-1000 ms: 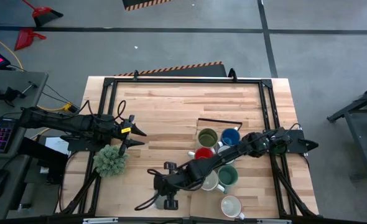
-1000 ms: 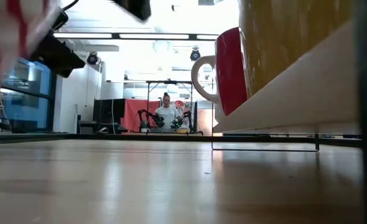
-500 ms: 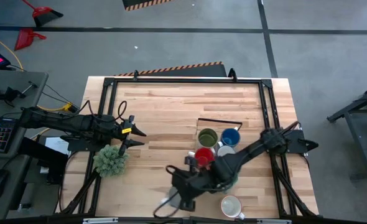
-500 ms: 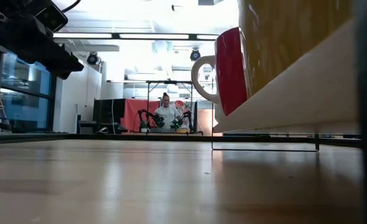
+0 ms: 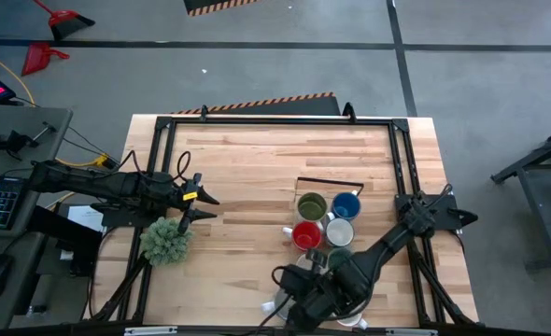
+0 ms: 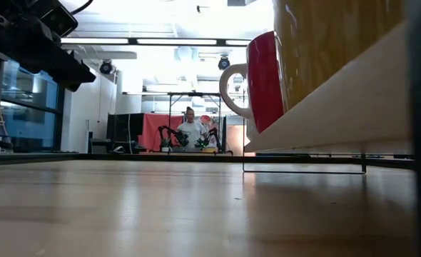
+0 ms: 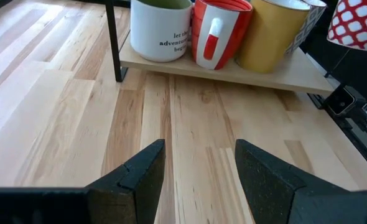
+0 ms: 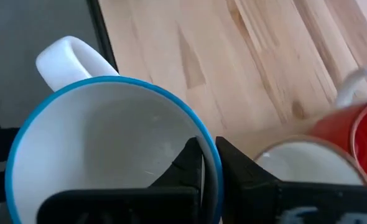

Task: Place coffee mugs
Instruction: Put the red and white mug on the shelf, then adjust the mugs on the shelf

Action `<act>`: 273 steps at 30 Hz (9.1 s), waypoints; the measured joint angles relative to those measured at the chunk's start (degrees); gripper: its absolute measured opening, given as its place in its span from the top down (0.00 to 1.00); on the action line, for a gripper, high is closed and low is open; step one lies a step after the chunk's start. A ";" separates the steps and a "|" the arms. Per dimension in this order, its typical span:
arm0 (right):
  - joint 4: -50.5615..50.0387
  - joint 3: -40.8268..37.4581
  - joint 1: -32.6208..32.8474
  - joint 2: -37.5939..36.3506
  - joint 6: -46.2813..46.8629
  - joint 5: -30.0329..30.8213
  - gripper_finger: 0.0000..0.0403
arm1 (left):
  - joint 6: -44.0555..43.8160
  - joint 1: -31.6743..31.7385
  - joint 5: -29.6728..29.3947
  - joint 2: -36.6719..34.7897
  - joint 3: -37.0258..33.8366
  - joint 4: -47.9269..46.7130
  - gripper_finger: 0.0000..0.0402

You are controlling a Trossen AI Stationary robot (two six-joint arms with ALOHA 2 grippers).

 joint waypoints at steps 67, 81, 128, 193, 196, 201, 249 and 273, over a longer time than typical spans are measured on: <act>-10.11 -4.72 5.34 6.07 31.96 -4.70 1.00 | -0.55 0.00 0.01 0.00 0.00 0.05 0.54; -8.47 -4.68 4.64 6.67 31.44 -4.58 0.88 | -0.52 0.00 0.00 0.01 0.00 0.02 0.54; -15.17 -0.02 17.12 -1.38 43.23 -10.43 0.69 | -0.48 0.01 0.01 -0.02 0.00 -1.51 0.54; 15.55 -47.71 17.37 -24.23 52.00 -15.22 1.00 | 1.55 0.02 -0.02 -0.01 0.00 -1.65 0.54; 16.20 -47.71 16.37 -23.86 50.21 -14.92 1.00 | 1.55 0.02 0.00 -0.01 0.00 -1.67 0.54; 16.49 -47.71 14.77 -23.67 47.05 -14.65 1.00 | 1.53 0.00 0.00 0.00 0.00 -1.68 0.54; -12.71 -47.71 3.34 -23.76 59.62 1.14 1.00 | 0.98 0.00 0.00 -0.02 0.00 -1.68 0.54; -7.30 -47.71 4.01 -23.78 54.48 -2.29 1.00 | 1.00 0.00 0.00 0.01 0.00 -1.68 0.54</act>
